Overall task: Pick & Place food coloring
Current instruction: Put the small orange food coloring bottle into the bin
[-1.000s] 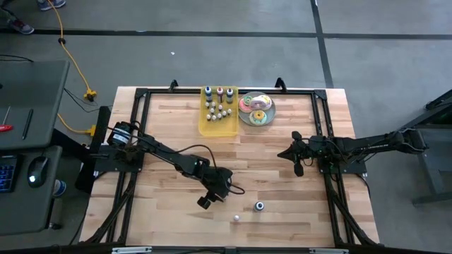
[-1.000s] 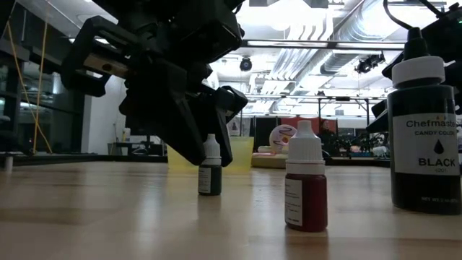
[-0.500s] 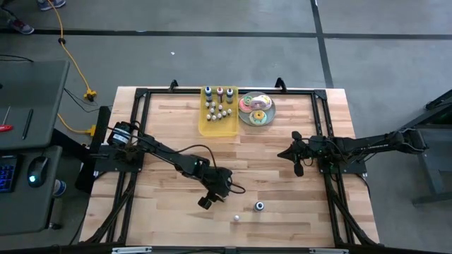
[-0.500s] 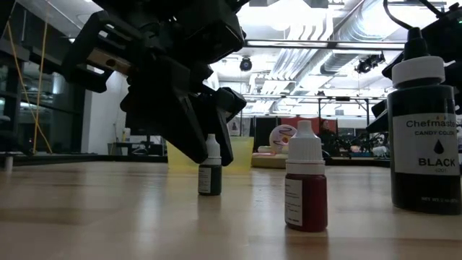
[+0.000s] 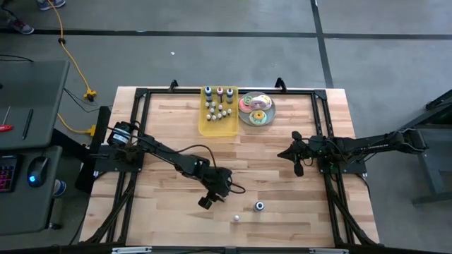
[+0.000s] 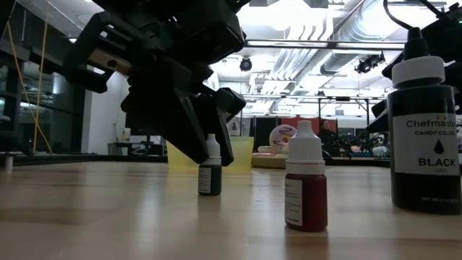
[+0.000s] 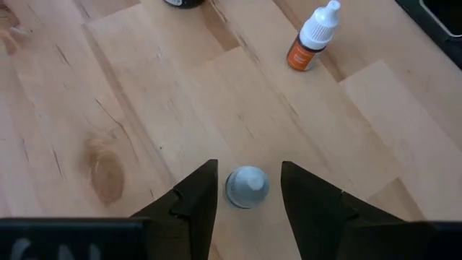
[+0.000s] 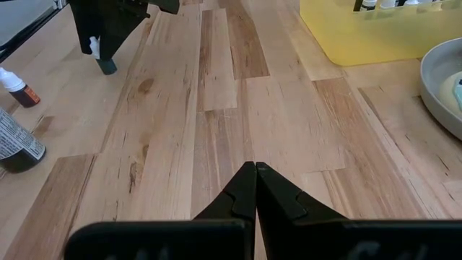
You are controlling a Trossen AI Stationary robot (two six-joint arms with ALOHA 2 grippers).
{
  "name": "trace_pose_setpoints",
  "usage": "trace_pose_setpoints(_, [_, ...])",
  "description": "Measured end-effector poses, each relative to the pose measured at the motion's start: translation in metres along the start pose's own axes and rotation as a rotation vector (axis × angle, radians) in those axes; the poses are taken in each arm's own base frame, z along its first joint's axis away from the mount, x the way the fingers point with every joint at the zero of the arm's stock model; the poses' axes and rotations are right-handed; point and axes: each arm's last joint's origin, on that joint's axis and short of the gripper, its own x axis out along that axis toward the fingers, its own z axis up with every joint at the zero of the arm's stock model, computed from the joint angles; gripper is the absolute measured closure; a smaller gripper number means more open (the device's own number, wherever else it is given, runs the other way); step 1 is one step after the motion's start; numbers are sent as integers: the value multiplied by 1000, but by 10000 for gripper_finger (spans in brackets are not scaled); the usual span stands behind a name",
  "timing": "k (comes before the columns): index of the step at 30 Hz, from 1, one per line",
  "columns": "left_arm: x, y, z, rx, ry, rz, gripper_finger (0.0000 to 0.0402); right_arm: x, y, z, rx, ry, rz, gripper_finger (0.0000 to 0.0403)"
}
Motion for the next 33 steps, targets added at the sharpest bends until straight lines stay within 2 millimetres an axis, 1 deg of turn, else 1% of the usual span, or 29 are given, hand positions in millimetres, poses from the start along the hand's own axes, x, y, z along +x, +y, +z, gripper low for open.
trace_pose_setpoints(4, [0,1,-1,-31,11,25,255,0,0,0,0,0,0,402])
trace_pose_setpoints(20, [-1,1,2,-36,13,20,258,0,0,0,0,0,0,402])
trace_pose_setpoints(23, [-1,1,2,-38,13,19,274,0,0,0,0,0,0,402])
trace_pose_setpoints(29, [-1,0,2,-49,15,13,328,0,0,0,0,0,0,402])
trace_pose_setpoints(33, [-1,-1,2,-61,10,-30,355,0,0,0,0,0,0,402])
